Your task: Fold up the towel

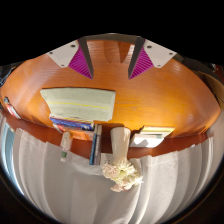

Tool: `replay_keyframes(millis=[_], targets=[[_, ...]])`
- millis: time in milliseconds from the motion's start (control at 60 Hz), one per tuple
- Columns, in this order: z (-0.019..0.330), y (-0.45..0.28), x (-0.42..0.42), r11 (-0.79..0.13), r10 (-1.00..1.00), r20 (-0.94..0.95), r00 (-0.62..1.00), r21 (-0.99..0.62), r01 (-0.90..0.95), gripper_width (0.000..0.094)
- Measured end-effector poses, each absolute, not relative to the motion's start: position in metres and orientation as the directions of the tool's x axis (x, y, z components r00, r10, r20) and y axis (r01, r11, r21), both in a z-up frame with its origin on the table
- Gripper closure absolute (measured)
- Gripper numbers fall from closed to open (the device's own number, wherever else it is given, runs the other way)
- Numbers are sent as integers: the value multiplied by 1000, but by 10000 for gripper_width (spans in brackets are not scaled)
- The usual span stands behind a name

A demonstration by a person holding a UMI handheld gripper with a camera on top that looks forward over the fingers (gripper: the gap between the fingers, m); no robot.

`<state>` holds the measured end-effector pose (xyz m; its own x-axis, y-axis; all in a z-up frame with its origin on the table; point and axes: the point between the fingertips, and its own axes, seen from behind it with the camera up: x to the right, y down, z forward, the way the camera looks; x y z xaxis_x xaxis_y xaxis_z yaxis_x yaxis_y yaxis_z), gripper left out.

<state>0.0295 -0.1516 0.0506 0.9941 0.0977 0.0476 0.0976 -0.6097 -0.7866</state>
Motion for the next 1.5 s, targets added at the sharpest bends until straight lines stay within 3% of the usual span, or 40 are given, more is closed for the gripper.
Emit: replay_keyframes(millis=[250,350,467,617,767,867,1033,1117,1217,1317,1350,1433,1500], targets=[[26,-8,38,-619,16,17,1000,-785,23,250],[4,30,34,-643,6,1,1000,-766,5,290],[-10,50,35,-668,8,39,999,-743,35,434],[-13,50,53,-684,-52,99,994,-729,36,848],[-11,49,54,-694,-9,114,993,-716,76,899],[5,52,59,-702,19,108,994,-706,90,902],[93,59,129,-630,-3,211,978,-759,162,902],[119,61,180,-604,-30,239,971,-778,172,902],[112,61,241,-612,-62,214,975,-780,132,902],[78,56,286,-647,-48,195,980,-754,118,881],[62,53,295,-663,-40,176,984,-741,106,811],[45,45,308,-684,-11,152,988,-722,103,494],[54,39,311,-675,-18,132,991,-733,86,358]])
